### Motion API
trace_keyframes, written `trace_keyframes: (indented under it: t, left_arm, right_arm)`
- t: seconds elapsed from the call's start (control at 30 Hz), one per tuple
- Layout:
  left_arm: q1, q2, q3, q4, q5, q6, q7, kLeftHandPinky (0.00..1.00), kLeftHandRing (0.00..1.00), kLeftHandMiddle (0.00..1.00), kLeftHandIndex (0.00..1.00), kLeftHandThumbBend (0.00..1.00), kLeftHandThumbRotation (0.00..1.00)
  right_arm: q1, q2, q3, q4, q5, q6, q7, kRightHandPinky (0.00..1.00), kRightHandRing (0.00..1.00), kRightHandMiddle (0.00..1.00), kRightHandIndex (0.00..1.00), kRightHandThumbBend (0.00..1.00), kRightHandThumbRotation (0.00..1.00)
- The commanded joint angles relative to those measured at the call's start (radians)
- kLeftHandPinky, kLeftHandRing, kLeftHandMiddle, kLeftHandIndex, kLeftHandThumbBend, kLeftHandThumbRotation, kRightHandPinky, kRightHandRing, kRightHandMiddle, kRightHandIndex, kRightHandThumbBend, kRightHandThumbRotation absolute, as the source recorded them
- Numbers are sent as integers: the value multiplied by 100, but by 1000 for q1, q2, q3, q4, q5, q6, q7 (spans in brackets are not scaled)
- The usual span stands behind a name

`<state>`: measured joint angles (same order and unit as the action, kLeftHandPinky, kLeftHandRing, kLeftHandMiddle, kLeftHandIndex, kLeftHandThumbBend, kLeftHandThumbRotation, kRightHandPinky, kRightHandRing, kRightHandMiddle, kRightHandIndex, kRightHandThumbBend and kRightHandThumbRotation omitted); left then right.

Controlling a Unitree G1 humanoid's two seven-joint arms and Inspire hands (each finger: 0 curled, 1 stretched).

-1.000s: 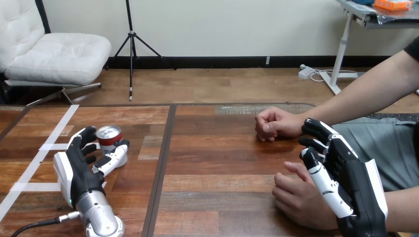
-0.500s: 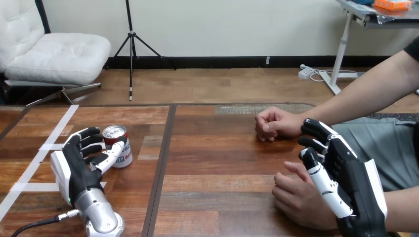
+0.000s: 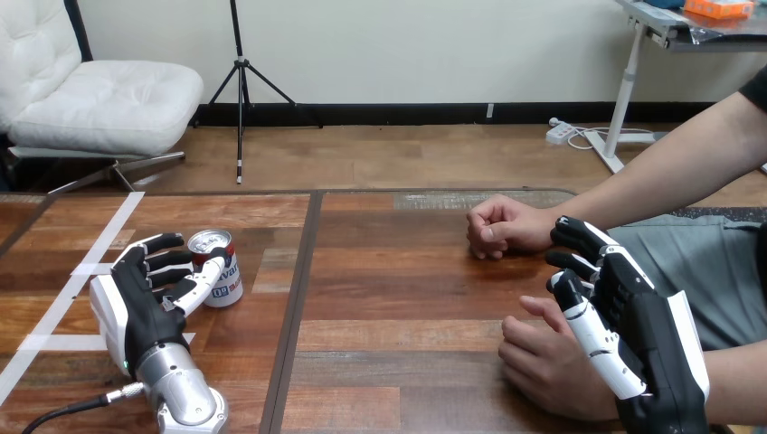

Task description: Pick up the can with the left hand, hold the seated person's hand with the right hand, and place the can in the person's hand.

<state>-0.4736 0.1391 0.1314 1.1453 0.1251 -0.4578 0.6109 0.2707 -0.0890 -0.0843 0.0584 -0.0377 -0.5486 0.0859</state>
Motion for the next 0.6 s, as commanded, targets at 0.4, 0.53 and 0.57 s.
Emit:
trace_keyframes:
  t: [0.4, 0.53, 0.57]
  left_arm:
    - [-64, -3, -9, 2, 10, -20, 1, 49, 54, 56, 56, 64, 0]
    - [-63, -3, -12, 1, 13, -16, 4, 50, 54, 56, 56, 65, 0]
    - [-63, -3, -13, 0, 14, -16, 4, 50, 55, 56, 56, 65, 0]
  right_arm:
    - [-33, -17, -4, -51, 12, -19, 3, 71, 80, 85, 83, 55, 65]
    - [-34, -17, -3, -48, 13, -24, 4, 71, 80, 85, 83, 55, 64]
    - [-34, -17, -3, -48, 13, -24, 4, 71, 80, 85, 83, 55, 64]
